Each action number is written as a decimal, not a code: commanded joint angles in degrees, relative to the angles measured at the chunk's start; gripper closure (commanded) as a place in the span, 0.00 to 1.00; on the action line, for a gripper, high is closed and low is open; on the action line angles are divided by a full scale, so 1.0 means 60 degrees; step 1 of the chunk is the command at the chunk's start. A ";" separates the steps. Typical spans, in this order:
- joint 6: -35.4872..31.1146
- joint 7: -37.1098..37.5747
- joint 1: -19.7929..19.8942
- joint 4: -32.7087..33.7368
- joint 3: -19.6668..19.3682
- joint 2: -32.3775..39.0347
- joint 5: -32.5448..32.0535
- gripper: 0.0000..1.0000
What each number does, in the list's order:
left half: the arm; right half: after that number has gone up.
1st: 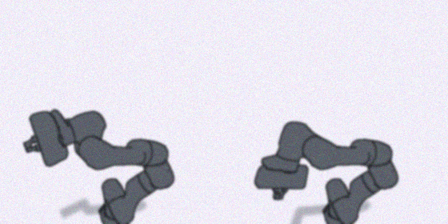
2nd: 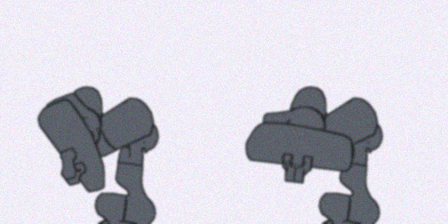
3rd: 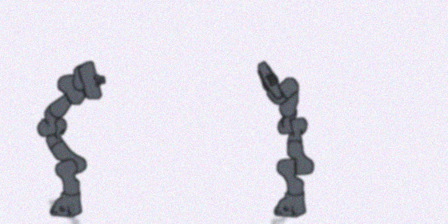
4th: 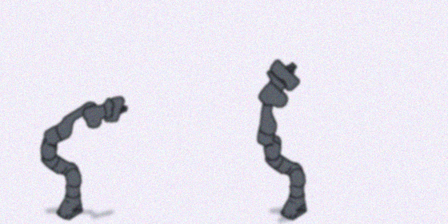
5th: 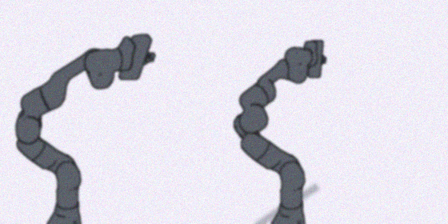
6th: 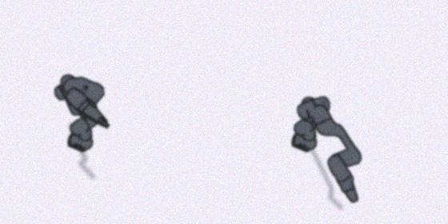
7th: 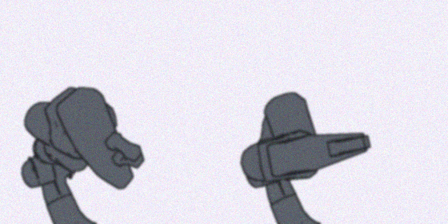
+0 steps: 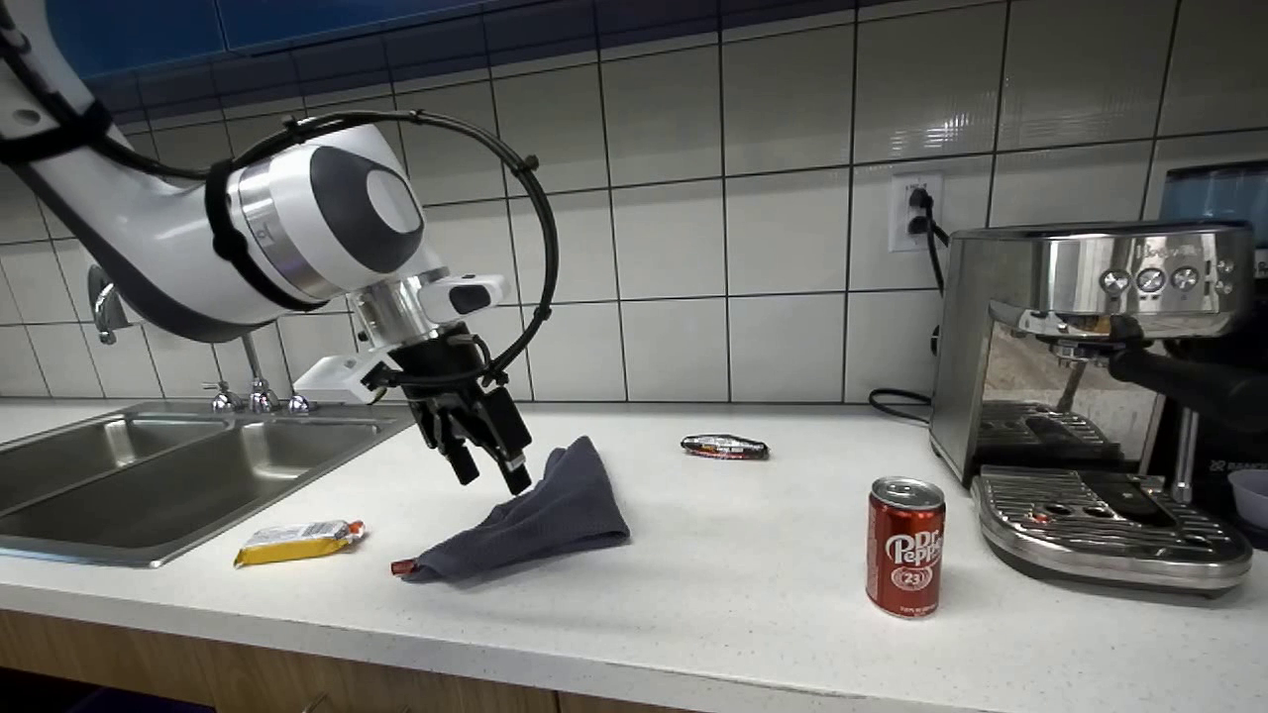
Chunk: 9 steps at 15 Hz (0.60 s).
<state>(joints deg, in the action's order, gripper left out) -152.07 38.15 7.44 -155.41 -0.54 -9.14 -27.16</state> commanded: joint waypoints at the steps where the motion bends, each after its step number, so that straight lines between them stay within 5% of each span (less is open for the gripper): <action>1: 0.0999 -0.1339 -0.0069 0.0357 -0.0050 -0.0208 0.1071 0.00; 9: 0.2206 -0.3551 0.0026 0.0855 -0.0324 -0.0302 0.1777 0.00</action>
<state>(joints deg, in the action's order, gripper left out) -142.35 22.47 7.44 -151.44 -1.57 -9.49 -17.87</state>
